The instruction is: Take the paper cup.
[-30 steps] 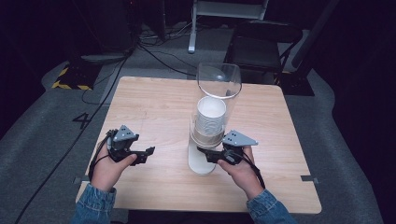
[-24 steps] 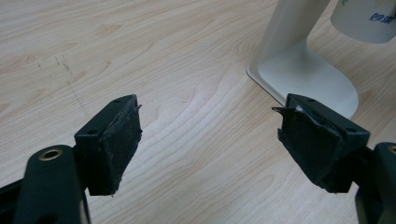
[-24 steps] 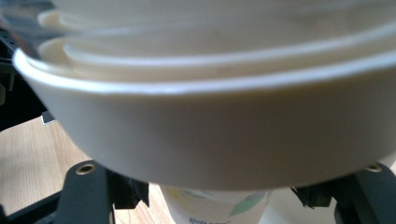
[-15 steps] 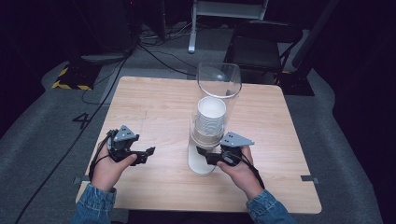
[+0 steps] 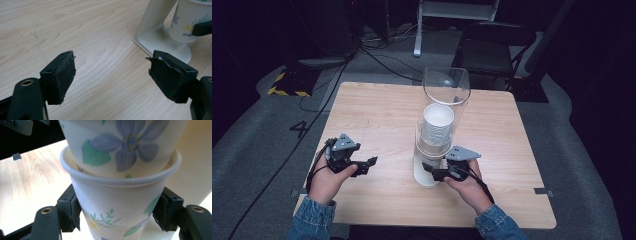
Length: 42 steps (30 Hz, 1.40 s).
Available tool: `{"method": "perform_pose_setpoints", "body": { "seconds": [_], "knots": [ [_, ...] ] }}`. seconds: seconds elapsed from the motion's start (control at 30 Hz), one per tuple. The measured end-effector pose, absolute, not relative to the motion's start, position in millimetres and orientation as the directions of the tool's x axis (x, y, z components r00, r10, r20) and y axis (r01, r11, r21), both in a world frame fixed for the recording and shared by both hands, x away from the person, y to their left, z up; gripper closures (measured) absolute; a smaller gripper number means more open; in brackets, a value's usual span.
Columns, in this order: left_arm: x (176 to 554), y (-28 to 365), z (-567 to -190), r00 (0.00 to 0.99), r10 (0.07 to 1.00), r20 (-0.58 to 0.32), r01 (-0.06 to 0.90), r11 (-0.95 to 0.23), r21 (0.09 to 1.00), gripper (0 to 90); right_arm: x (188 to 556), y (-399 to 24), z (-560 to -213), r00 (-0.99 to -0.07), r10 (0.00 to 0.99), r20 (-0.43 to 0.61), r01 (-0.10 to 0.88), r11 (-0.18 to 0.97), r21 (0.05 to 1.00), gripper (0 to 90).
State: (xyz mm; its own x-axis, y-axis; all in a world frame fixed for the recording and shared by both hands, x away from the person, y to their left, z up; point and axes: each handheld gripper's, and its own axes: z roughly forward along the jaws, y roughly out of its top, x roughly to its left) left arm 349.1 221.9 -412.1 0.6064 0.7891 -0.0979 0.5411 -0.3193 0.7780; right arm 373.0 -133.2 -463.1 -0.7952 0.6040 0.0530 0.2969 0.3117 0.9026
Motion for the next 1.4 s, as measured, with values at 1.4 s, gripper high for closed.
{"method": "perform_pose_setpoints", "body": {
  "seconds": [1.4],
  "knots": [
    [369.1, 207.1, -416.9, 0.644, 0.758, -0.108, 0.537, -0.346, 0.769, 20.8, 364.0, -170.2, -465.6, -0.76, 0.649, 0.034, 0.379, 0.401, 0.834, 32.7]
  ]
}}
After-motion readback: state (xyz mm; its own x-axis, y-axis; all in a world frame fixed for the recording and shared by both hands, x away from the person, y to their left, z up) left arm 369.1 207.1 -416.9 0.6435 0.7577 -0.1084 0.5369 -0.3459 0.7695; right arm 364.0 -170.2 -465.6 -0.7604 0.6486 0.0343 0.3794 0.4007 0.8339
